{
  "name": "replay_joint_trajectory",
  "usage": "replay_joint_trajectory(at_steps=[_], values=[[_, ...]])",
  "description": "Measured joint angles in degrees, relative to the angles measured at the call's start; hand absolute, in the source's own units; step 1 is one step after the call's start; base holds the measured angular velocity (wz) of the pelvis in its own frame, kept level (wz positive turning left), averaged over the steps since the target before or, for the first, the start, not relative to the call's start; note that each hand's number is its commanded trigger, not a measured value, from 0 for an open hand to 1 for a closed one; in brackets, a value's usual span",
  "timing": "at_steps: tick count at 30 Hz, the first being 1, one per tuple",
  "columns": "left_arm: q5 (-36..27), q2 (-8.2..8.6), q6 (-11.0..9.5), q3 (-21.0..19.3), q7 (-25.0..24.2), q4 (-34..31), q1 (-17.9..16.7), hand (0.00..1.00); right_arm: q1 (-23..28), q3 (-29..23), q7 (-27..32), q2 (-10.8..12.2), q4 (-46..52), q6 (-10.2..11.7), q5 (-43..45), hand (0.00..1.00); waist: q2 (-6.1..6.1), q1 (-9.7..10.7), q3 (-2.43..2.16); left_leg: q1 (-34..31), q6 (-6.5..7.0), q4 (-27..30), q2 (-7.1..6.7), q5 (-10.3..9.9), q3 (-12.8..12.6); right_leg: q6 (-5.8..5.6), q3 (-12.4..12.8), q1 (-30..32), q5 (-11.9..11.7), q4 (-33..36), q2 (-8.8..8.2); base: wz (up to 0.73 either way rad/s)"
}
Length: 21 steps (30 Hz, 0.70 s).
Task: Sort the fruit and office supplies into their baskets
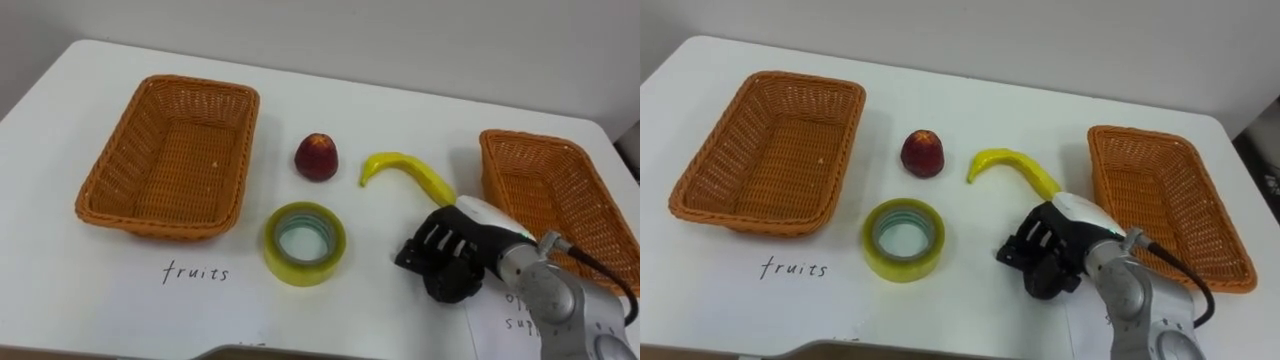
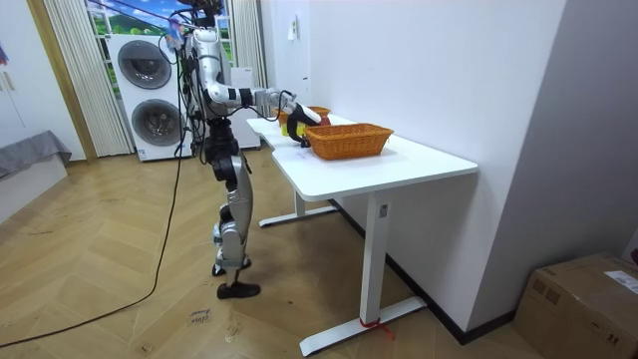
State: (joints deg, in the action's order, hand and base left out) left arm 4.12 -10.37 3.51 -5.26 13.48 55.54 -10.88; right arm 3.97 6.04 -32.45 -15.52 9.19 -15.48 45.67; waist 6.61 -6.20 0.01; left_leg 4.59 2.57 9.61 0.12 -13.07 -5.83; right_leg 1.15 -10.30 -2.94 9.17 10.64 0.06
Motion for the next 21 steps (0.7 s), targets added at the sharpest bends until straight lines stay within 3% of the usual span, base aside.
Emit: replay_joint_trajectory(at_steps=[2, 9, 13, 21], values=[[-0.06, 0.13, -0.07, -0.01, 0.57, 0.08, -0.02, 0.0, 0.0, -0.11, 0.39, -0.01, 1.53, 0.95, -1.74, 1.0, -0.36, 0.19, 0.19, 0.0, 0.01, -0.01, 0.0, 0.0, -0.01, 0.0, 0.03, 0.0, 0.0, -0.01, 0.0, 0.0], [-1.28, 0.29, -1.04, 0.32, 1.01, 0.94, -0.21, 0.0, -0.46, -1.03, 1.84, -0.43, 5.11, 2.42, -4.89, 1.0, -0.46, 0.34, 0.15, 0.1, 0.02, 0.14, 0.01, 0.01, -0.05, 0.0, -0.03, -0.06, 0.0, -0.03, -0.06, 0.0], [-1.11, 0.16, -1.44, 0.39, 0.97, 1.83, -0.55, 0.0, -3.52, -1.45, 2.31, -0.59, 5.55, 4.56, -5.34, 1.0, -0.56, 1.37, 0.19, 0.07, 0.03, 0.03, 0.01, 0.02, -0.05, 0.0, -0.04, -0.07, 0.0, -0.02, -0.08, 0.0], [-1.17, 0.26, -1.53, -1.31, 0.92, 3.49, -0.41, 0.0, -7.09, -7.81, 6.2, -2.4, 6.32, 6.18, -7.95, 1.0, -0.99, 2.07, 0.29, 0.08, 0.03, -0.02, -0.01, 0.05, -0.08, 0.0, -0.07, -0.17, 0.0, -0.04, -0.06, 0.0]])
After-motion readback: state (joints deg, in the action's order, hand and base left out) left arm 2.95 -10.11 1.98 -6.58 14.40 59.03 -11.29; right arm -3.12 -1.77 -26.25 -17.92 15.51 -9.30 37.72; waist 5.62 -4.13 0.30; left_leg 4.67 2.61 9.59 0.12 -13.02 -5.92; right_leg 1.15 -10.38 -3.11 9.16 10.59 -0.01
